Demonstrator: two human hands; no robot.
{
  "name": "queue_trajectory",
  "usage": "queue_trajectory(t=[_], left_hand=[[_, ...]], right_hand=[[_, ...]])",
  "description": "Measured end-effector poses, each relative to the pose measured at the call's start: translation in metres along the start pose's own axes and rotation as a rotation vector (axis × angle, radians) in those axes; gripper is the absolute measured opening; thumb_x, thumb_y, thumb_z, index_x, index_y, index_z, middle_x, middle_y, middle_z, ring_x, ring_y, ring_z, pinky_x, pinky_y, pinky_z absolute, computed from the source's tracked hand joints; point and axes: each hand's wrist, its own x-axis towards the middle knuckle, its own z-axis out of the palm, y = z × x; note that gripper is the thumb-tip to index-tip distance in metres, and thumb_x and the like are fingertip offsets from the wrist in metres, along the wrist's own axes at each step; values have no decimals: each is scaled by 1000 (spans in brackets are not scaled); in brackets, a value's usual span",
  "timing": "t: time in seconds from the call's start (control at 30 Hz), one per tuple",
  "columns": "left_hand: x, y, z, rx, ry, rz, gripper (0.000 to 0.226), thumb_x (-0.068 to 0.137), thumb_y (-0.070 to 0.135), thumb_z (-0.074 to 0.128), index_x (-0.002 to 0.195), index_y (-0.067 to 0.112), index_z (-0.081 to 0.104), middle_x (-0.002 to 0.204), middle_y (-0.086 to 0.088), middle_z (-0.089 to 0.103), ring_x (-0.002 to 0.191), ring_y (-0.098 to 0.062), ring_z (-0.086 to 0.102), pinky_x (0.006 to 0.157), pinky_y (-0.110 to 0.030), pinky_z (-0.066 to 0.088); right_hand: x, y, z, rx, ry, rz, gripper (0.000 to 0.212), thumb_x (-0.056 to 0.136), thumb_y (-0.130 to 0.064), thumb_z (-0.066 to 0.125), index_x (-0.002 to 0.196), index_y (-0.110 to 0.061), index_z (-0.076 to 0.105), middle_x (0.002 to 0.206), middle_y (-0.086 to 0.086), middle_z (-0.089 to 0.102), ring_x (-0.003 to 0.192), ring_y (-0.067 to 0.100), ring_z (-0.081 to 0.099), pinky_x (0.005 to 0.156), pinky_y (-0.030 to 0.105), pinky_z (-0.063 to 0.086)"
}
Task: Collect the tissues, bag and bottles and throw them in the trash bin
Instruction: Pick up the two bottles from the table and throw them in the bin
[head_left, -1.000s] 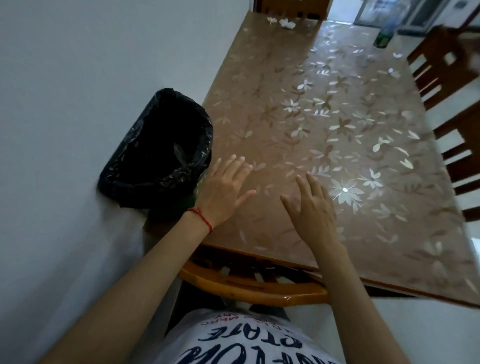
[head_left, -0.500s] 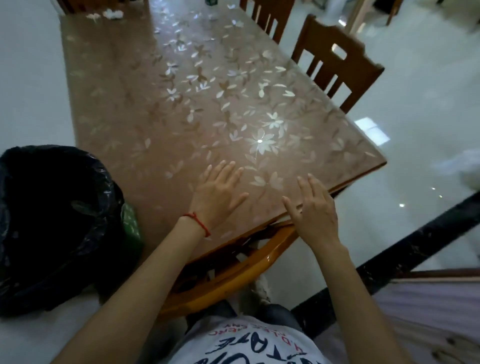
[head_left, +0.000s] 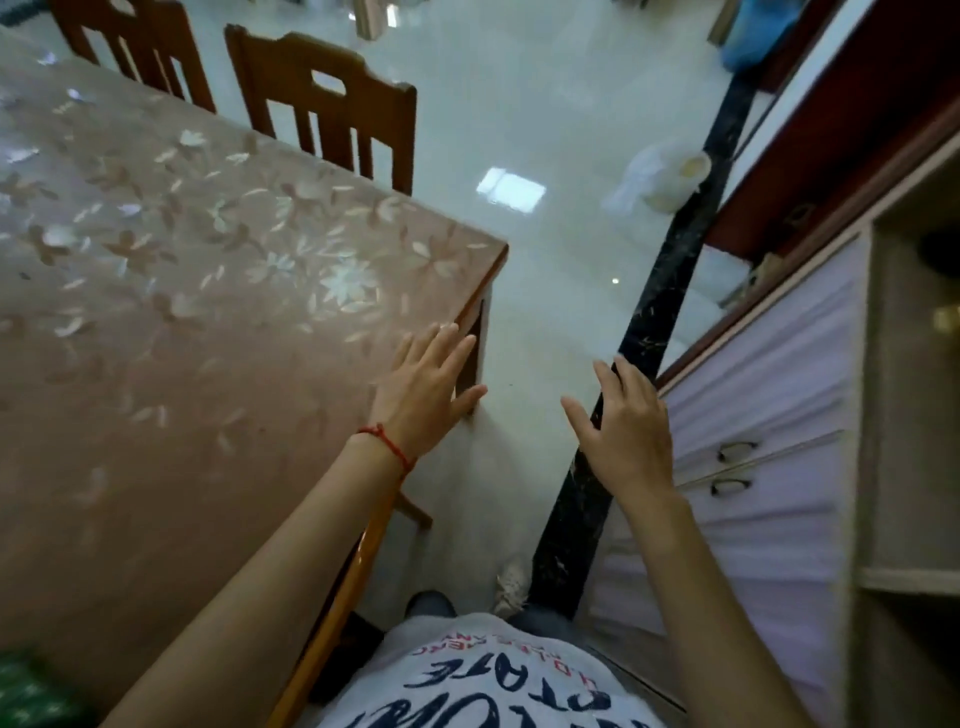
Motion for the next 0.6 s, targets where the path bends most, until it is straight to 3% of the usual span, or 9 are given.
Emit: queue_trajectory(t=[0.23, 0.6], left_hand=[[56, 53, 16, -17, -22, 124, 61, 90, 49, 38, 141, 17, 28, 150, -9, 30, 141, -26, 20, 116, -40, 12], [125, 75, 26, -32, -39, 121, 62, 90, 50, 36, 141, 16, 26, 151, -11, 29, 141, -28, 20, 116, -41, 11]], right_hand=[[14, 62, -23, -7, 39, 157, 60, 91, -42, 49, 139, -8, 36, 148, 16, 33, 138, 28, 27, 111, 43, 24], [73, 100, -36, 3, 20, 150, 60, 91, -42, 48, 139, -10, 36, 149, 15, 33, 138, 27, 26, 112, 43, 25]])
